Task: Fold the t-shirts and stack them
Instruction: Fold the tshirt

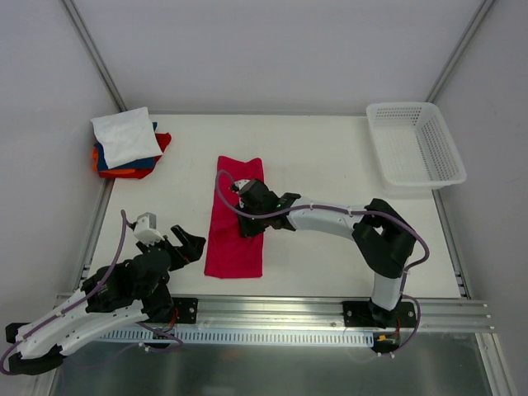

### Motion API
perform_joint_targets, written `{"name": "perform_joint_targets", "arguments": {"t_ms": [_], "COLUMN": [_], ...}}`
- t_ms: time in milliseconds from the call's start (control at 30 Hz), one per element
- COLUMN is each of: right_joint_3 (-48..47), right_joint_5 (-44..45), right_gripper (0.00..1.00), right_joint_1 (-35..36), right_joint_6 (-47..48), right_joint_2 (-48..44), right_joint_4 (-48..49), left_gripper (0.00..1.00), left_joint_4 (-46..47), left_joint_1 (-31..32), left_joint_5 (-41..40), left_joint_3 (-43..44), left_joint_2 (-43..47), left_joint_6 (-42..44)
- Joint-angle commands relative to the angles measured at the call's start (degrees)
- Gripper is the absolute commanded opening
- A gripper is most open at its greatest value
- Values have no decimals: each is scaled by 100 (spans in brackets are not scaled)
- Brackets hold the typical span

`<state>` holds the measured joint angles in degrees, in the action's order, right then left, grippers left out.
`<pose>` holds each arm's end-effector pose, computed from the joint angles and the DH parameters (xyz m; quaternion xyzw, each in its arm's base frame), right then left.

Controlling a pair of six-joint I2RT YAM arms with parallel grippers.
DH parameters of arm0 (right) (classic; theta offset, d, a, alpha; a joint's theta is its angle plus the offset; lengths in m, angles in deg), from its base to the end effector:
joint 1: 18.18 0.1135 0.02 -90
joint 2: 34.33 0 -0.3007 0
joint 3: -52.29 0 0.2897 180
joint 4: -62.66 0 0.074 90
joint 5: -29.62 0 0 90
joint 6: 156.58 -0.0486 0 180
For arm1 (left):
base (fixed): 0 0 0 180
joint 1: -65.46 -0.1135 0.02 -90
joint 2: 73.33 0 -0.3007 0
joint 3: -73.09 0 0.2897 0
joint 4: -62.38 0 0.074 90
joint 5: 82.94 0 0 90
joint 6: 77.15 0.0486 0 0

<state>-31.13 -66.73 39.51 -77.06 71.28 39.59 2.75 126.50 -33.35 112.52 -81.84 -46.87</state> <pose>0.2388 0.3876 0.2068 -0.3890 0.8376 0.2554 0.2860 0.0607 -0.0447 0.2535 -0.1667 0.8094 -0.2690 0.4947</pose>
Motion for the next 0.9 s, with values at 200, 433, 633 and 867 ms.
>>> {"name": "perform_joint_targets", "arguments": {"t_ms": [200,433,633,867], "right_joint_3": [-202,-166,-175,-342], "right_joint_5": [-270,-270,-279,-288], "right_gripper": [7,6,6,5], "right_joint_1": [225,278,278,278], "right_joint_6": [-103,-147,-156,-95], "right_joint_2": [39,162,356,584], "right_joint_4": [145,215,329,355], "left_gripper": [99,99,99,99], "left_joint_4": [-215,-215,-233,-233], "left_joint_1": [-30,-30,-30,-30], "left_joint_5": [-240,-231,-205,-187], "left_joint_3": [-68,-59,-59,-68], "left_joint_2": [157,113,166,201], "left_joint_6": [-206,-215,-198,-198]}}
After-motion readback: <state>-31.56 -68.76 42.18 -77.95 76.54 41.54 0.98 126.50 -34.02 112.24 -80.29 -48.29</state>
